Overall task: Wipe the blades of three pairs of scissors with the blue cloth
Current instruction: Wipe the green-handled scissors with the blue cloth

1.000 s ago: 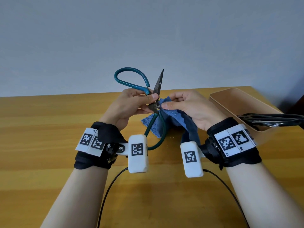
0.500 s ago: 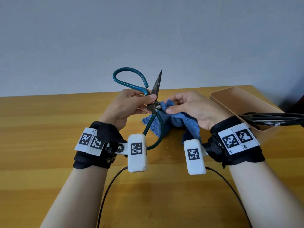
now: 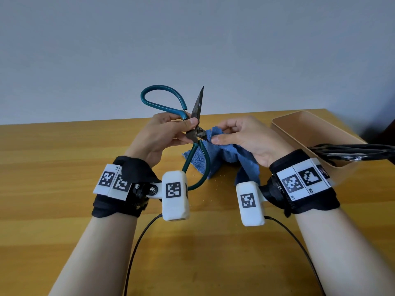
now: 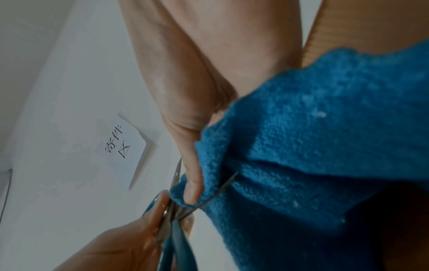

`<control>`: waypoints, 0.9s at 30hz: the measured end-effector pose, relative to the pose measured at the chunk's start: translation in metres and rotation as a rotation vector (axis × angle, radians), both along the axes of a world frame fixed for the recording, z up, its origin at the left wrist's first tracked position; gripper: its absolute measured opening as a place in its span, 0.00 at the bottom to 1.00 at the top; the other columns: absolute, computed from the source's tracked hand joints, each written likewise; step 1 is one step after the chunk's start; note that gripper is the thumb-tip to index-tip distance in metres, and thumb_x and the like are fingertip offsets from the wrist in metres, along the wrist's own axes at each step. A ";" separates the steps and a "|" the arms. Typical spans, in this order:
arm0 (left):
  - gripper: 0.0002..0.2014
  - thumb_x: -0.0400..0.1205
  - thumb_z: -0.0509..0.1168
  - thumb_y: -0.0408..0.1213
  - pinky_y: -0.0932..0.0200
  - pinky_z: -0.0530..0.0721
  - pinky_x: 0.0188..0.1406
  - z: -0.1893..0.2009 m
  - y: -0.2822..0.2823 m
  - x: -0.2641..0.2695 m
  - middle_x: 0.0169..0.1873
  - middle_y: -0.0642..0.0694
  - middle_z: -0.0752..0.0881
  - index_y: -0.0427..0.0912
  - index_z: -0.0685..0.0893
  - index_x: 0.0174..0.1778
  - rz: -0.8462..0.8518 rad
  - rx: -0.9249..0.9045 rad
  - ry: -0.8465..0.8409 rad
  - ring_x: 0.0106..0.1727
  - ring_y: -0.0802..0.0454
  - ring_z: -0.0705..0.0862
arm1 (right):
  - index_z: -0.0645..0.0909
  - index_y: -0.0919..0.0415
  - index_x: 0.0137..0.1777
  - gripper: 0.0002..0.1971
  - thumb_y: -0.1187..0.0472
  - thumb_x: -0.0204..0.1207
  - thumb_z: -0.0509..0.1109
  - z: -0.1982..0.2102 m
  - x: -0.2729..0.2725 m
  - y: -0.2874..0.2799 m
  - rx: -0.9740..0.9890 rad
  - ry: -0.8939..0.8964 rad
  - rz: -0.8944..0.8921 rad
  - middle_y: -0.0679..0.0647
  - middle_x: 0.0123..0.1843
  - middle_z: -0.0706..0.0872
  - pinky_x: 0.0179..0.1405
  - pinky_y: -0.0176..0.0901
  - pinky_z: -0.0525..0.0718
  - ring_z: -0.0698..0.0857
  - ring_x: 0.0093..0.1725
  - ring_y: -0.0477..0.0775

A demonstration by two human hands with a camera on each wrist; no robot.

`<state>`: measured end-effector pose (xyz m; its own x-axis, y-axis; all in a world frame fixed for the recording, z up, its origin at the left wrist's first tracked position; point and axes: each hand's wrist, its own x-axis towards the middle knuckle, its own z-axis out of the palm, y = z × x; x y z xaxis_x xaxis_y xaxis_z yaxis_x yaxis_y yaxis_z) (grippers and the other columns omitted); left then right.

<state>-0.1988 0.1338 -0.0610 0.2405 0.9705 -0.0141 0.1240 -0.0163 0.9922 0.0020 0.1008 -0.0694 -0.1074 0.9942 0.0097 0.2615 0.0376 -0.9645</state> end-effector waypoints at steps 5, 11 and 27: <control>0.14 0.84 0.71 0.37 0.65 0.88 0.42 0.000 0.000 0.000 0.37 0.46 0.92 0.33 0.87 0.61 -0.004 -0.001 -0.021 0.32 0.56 0.88 | 0.90 0.62 0.47 0.08 0.58 0.73 0.80 -0.006 -0.002 0.004 0.015 -0.023 -0.039 0.61 0.45 0.90 0.58 0.50 0.82 0.88 0.47 0.57; 0.11 0.87 0.68 0.40 0.56 0.91 0.44 0.000 -0.004 0.004 0.43 0.45 0.90 0.38 0.84 0.60 -0.028 -0.032 -0.019 0.41 0.52 0.89 | 0.89 0.62 0.52 0.06 0.62 0.76 0.77 -0.007 -0.008 0.005 0.027 -0.023 -0.072 0.61 0.50 0.93 0.64 0.54 0.85 0.92 0.53 0.58; 0.16 0.91 0.58 0.48 0.63 0.71 0.22 -0.005 -0.006 0.016 0.39 0.46 0.75 0.42 0.76 0.69 -0.051 -0.048 -0.064 0.28 0.53 0.75 | 0.88 0.64 0.55 0.09 0.61 0.77 0.77 -0.007 -0.009 0.006 0.095 0.076 -0.109 0.64 0.53 0.92 0.64 0.54 0.84 0.90 0.55 0.59</control>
